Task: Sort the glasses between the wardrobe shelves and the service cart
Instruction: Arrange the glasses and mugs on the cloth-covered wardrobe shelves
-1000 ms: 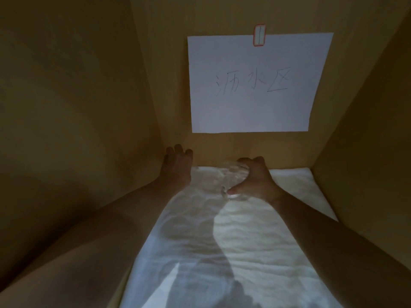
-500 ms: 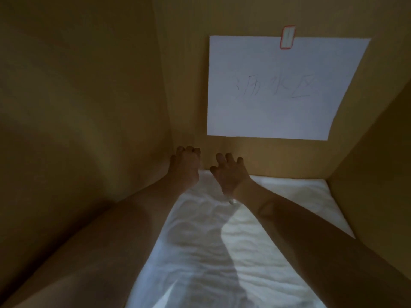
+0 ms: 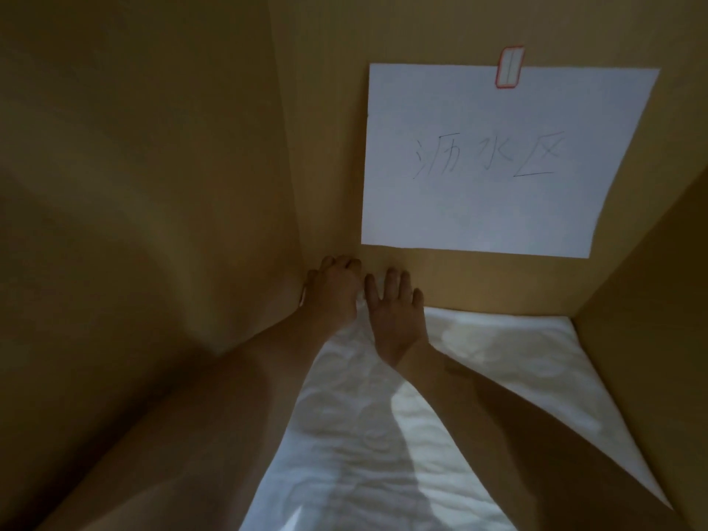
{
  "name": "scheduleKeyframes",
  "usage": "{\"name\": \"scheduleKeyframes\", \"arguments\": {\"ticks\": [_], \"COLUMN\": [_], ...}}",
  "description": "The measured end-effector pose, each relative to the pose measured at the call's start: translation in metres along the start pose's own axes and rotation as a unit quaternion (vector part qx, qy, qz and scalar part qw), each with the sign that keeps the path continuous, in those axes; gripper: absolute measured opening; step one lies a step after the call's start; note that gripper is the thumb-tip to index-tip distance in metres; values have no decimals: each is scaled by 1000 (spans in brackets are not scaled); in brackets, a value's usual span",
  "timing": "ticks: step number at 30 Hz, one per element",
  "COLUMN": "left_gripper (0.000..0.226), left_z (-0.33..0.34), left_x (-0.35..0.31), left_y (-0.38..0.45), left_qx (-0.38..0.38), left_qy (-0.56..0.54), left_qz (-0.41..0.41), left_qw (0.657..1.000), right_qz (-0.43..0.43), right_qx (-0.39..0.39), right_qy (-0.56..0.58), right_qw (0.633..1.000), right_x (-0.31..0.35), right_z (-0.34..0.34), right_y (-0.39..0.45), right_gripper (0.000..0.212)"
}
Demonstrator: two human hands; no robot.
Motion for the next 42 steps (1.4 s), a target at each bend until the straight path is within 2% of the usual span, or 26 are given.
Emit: {"name": "scheduleKeyframes", "arguments": {"ticks": [4, 6, 11, 14, 20, 28, 31, 36, 39, 42], "left_gripper": [83, 89, 90, 88, 92, 80, 77, 74, 72, 73], "left_z": [6, 9, 14, 14, 8, -30, -35, -43, -42, -46], "left_x": [-4, -5, -8, -10, -23, -66, -75, -83, -88, -82], "left_y": [-1, -2, -10, -21, -68, -156, -183, -238, -269, -295], "left_qx": [3, 1, -31, -69, -64, -112, -113, -128, -121, -115], "left_qy": [-6, -11, 15, 39, 16, -15, 12, 28, 53, 31], "left_qz": [-9, -10, -11, -6, -57, -107, -95, -147, -142, -149], "left_qw": [1000, 1000, 999, 997, 996, 988, 989, 981, 981, 982], "right_qz": [-4, 9, 71, 59, 72, 20, 20, -40, -66, -78], "right_qx": [40, 49, 36, 4, 9, 10, 19, 31, 39, 33], "right_qy": [97, 138, 183, 158, 156, 169, 177, 201, 199, 207], "right_qw": [994, 989, 980, 986, 985, 985, 984, 978, 977, 975], "right_x": [-6, -11, -24, -36, -51, -57, -56, -36, -22, -9], "right_z": [4, 1, 2, -1, -22, -53, -55, -57, -56, -62], "right_y": [2, 1, -22, -44, -74, -138, -153, -193, -219, -239], "right_gripper": [113, 116, 111, 108, 98, 95, 93, 89, 86, 83]}}
Point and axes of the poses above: each hand's wrist, its own y-axis towards the middle knuckle, its own z-axis out of the palm, x = y × z, the point moved 4 cm from there along y, towards the middle knuckle, and after that the axes turned 2 degrees about y, right-handed, at the moved point
